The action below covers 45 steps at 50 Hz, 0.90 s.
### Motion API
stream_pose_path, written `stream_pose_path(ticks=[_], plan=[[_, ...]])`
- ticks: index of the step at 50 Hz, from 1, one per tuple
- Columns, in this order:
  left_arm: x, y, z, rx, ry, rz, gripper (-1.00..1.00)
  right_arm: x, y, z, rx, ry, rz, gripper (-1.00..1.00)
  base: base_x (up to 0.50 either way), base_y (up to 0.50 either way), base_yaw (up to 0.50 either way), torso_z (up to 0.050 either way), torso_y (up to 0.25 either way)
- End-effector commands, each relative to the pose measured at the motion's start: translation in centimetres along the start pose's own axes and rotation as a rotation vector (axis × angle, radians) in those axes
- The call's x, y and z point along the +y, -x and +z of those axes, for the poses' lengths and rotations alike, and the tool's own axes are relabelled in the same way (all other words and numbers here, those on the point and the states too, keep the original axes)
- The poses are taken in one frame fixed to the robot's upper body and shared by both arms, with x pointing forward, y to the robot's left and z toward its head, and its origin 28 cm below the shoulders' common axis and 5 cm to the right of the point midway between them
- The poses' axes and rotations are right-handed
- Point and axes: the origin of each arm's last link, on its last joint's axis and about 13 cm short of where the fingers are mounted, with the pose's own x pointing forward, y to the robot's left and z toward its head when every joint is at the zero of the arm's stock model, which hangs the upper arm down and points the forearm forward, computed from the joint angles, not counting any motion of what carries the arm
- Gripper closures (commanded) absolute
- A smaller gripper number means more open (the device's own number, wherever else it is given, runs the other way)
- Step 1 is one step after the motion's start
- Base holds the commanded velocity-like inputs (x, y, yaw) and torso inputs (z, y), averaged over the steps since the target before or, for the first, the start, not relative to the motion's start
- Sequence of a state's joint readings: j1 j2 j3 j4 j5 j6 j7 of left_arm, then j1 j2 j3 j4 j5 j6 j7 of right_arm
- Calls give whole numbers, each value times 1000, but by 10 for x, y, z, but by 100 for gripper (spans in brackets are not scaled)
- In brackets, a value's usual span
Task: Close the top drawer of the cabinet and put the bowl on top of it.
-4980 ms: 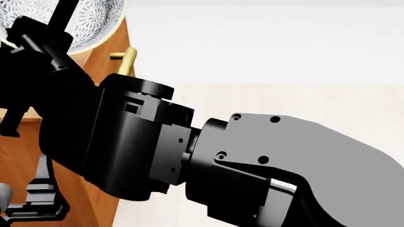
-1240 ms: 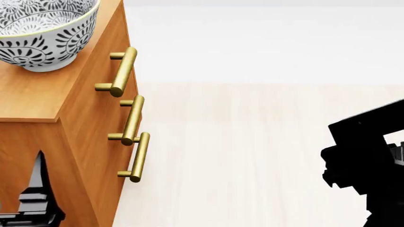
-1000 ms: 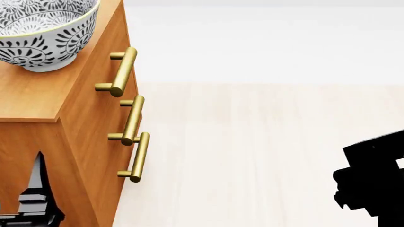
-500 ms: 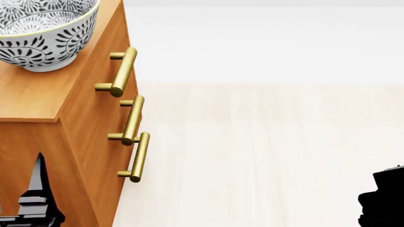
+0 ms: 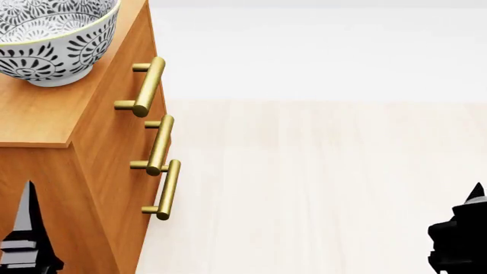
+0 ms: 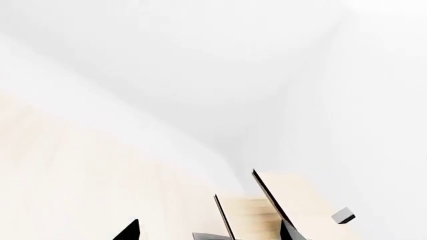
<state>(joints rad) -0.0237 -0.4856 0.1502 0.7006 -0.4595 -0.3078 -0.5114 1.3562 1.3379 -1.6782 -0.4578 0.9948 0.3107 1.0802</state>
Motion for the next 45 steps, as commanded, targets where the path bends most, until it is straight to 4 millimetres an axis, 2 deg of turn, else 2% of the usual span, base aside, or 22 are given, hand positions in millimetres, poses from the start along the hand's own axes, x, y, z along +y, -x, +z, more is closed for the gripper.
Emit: stream_pose_path(ticks=[1,10,33,45], plan=[[1,8,13,-54,-12,6,-100,-9,15,19,-88,-3,-9,-100,0,0,0,0,0],[2,13,19,-78,-7,7,-100,-15,25,30,-146,-3,-18,-100,0,0,0,0,0],[4,20,33,-131,8,16,-100,-23,38,36,-192,-12,-49,-100,0,0,0,0,0],[6,24,38,-155,13,17,-100,-30,48,51,-259,-14,-62,-100,0,0,0,0,0]])
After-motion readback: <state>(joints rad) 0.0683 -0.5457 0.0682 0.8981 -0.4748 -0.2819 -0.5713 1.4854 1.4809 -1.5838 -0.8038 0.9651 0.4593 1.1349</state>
